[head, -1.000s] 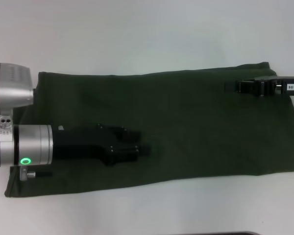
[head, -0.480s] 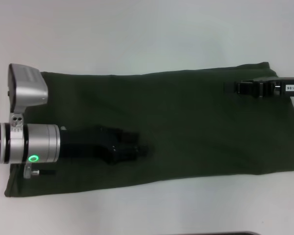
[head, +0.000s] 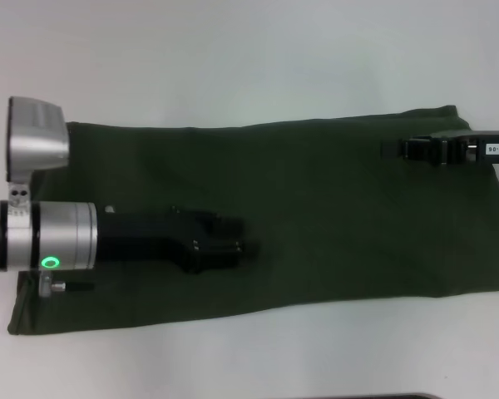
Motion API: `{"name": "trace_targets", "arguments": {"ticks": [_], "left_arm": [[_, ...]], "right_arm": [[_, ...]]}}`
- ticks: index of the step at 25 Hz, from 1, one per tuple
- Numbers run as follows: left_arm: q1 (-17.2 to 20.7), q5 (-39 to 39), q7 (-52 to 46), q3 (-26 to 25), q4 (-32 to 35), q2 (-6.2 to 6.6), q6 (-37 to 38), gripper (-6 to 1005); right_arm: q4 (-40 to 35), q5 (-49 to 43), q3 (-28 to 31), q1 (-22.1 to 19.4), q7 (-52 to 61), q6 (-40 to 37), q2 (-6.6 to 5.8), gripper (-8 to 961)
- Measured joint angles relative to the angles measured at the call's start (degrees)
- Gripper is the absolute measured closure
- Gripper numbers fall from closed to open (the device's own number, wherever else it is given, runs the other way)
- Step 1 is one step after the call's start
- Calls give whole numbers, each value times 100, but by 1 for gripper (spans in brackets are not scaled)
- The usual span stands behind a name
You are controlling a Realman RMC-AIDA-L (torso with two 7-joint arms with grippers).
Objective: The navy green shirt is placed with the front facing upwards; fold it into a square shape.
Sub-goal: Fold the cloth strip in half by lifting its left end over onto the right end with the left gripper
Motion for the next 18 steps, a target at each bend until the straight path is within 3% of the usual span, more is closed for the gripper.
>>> {"name": "trace_targets", "arguments": {"ticks": [5, 18], "left_arm": [[4, -142, 5, 21, -105, 3, 534, 467], [-206, -166, 85, 298, 302, -45, 118, 467]], "right_arm": [[0, -3, 5, -14, -14, 1, 0, 932], [0, -9, 1, -38, -30, 68, 28, 932]]}}
